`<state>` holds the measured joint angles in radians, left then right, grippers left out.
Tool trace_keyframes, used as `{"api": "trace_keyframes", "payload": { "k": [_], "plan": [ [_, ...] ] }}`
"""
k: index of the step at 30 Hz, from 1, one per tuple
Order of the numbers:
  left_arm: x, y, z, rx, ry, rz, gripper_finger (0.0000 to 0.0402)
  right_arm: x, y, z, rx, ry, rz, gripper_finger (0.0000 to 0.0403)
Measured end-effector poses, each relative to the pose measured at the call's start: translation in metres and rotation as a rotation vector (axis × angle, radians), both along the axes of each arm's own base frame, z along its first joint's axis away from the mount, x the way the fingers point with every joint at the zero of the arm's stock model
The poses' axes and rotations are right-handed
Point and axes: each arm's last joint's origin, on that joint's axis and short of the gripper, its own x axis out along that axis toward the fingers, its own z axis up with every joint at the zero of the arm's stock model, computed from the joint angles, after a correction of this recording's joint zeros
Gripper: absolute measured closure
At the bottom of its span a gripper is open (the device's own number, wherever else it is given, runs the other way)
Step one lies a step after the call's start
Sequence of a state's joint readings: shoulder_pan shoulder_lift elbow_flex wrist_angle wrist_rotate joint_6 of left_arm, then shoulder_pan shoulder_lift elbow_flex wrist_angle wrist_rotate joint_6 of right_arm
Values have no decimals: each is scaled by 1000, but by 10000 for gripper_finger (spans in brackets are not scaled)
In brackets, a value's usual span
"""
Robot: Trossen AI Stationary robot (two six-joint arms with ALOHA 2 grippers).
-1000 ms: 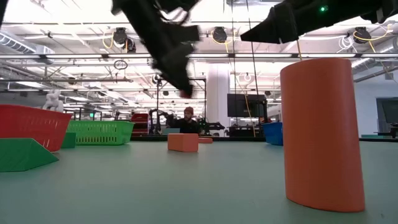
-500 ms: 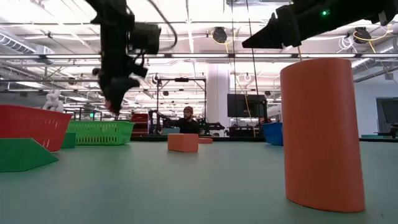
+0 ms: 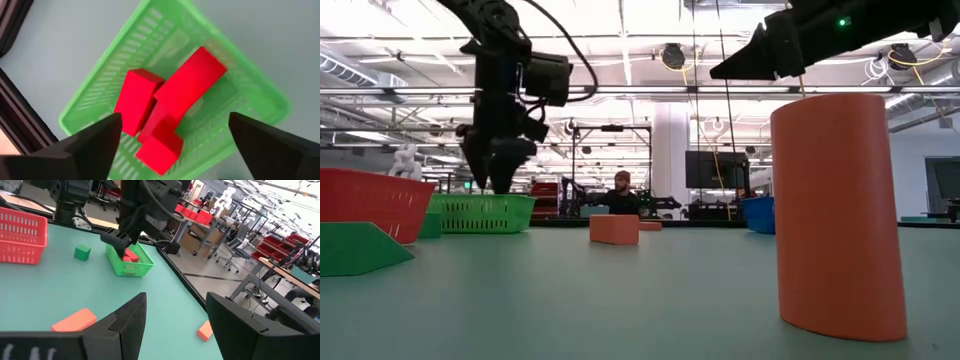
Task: Sort & place blocks by color
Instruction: Put the orange block into the red bin
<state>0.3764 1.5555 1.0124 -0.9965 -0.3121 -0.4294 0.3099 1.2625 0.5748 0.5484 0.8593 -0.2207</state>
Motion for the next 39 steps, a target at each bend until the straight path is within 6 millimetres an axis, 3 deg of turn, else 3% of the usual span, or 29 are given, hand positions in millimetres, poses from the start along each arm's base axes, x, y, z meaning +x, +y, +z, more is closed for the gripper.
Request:
{"api": "trace_keyframes", "payload": {
  "k": [4, 8, 13, 17, 21, 26, 34, 39],
  "plan": [
    [11, -1, 15, 19, -52, -17, 22, 0, 0, 0, 0, 0, 0, 204],
    [30, -10, 37, 40, -153, -95, 44, 0, 0, 0, 0, 1, 0, 204],
    [62, -54, 48, 50, -306, -513, 86, 0, 0, -1, -10, 15, 1, 204],
    [76, -96, 41, 142, -290, -844, 115, 0, 0, -1, -9, 17, 1, 204],
    [90, -117, 31, 229, -283, -965, 144, 0, 0, -1, -6, 15, 0, 204],
    [108, -122, 10, 170, -325, -1048, 171, 0, 0, 0, -21, 13, 4, 204],
    [123, -113, -31, 88, -258, -1123, 176, 0, 0, 0, -32, 22, 5, 204],
    [129, -112, -35, 75, -262, -1170, 177, 0, -1, 0, -47, 29, 6, 204]
  ]
}}
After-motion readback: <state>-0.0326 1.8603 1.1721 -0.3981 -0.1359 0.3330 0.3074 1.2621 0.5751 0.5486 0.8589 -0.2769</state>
